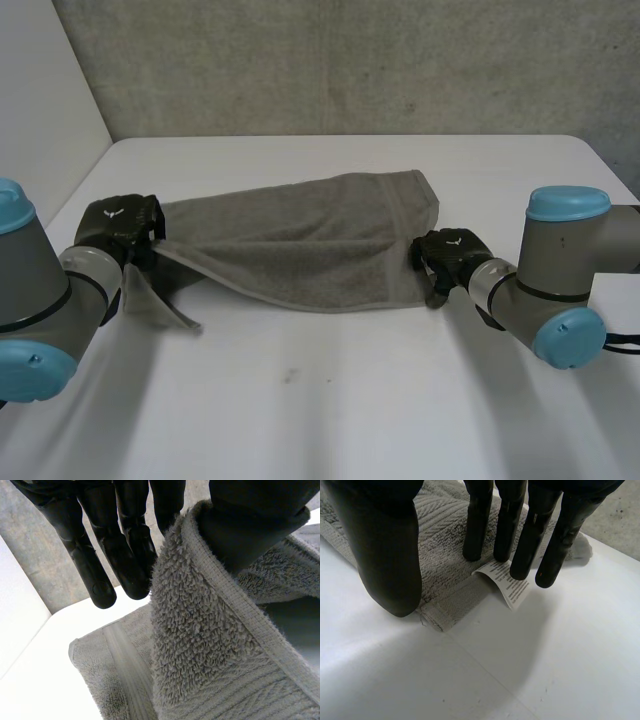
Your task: Fold the towel.
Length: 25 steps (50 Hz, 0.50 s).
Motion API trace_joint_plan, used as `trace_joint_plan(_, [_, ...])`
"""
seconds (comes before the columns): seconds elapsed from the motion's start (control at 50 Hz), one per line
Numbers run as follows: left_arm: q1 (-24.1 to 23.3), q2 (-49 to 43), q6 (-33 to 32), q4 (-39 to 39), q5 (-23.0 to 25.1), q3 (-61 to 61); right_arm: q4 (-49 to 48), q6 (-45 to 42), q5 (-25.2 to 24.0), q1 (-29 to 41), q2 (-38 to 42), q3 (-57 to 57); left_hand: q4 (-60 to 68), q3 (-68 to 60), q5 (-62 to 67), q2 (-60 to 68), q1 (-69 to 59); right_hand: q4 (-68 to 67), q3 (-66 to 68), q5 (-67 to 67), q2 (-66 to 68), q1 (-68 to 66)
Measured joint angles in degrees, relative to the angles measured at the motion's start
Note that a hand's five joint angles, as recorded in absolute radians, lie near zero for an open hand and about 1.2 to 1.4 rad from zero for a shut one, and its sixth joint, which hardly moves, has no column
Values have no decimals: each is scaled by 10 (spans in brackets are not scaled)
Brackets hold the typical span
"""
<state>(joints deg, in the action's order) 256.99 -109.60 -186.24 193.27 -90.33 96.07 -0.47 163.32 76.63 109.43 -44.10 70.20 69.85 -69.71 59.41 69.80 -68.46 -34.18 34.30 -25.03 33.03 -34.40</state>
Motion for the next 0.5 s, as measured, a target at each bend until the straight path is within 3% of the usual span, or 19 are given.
trace_joint_plan(0.14, [0,-2,0,0,0,1,-1,0,0,0,8,-9,0,0,0,0,0,-54,53,-45,70,-54])
trace_joint_plan(0.5, [-1,-2,0,0,0,4,-11,2,1,2,19,-31,0,0,0,0,0,-62,60,-52,74,-59])
